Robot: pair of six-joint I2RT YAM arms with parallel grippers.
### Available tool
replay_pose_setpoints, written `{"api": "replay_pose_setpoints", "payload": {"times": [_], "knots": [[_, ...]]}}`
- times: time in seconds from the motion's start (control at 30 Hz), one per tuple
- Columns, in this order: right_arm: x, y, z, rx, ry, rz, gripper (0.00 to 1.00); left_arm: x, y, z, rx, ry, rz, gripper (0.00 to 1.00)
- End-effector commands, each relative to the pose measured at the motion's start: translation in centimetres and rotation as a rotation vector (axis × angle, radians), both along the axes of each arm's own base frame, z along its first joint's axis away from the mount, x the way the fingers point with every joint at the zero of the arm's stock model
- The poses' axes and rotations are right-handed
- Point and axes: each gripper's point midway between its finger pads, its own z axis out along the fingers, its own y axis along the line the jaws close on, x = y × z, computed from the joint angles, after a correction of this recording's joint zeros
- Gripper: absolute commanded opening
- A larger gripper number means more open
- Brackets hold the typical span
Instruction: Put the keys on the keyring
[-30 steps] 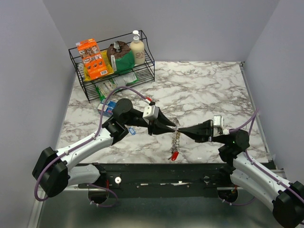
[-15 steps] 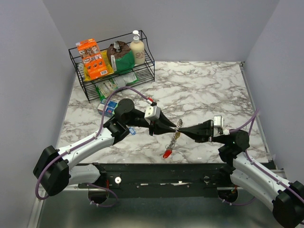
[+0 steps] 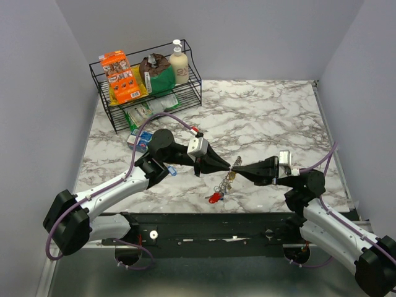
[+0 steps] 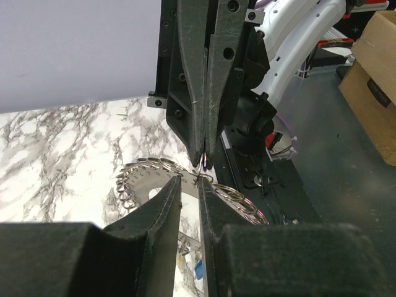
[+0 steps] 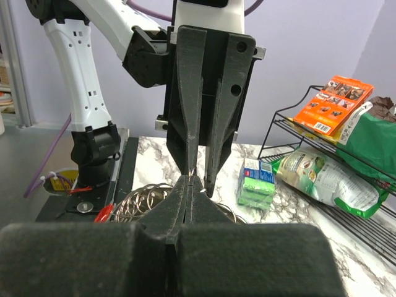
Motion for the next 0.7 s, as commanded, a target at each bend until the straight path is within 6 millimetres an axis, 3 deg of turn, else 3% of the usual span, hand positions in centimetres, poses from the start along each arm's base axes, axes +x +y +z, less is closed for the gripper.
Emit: {"api": "replay_pose_setpoints", "payload": {"times": [0.0,0.13,0.2,0.4,0.47,0.5,0.6,0.67], "knots": [[-0.4,-0.3,0.9,0.039,-0.048,-0.009,0.0,-0.1,-0.3,1.2,-0.032,-0.025,-0.015,0.18],[-0.3,-0.3,0.6,0.031,-0.046,-0.013,0.0,-0.3,-0.4,1.2,-0.031,-0.026,-0.027,0.13],[-0.2,-0.3,0.5,0.031,-0.039,-0.016,0.0,-0.3,-0.5,1.3,-0.031,-0.027,-0.027,0.0],[0.3,-0.3,0.3,0.024,-0.001,-0.033,0.01,1.2,-0.4,1.1,-0.016,-0.045,0.073,0.0],[0.6,-0.2,0.2,0.018,0.012,-0.039,0.1,1.6,-0.1,0.7,0.011,-0.038,0.108,0.0],[0.8,-0.2,0.0,0.012,0.03,-0.046,0.26,1.8,0.0,0.6,0.017,-0.053,0.123,0.0],[0.9,-0.2,-0.2,0.013,0.039,-0.053,0.55,2.2,0.4,0.2,0.042,-0.071,0.158,0.0],[0.9,-0.3,-0.5,0.015,0.044,-0.06,0.64,2.4,0.8,0.0,0.06,-0.072,0.189,0.0]]}}
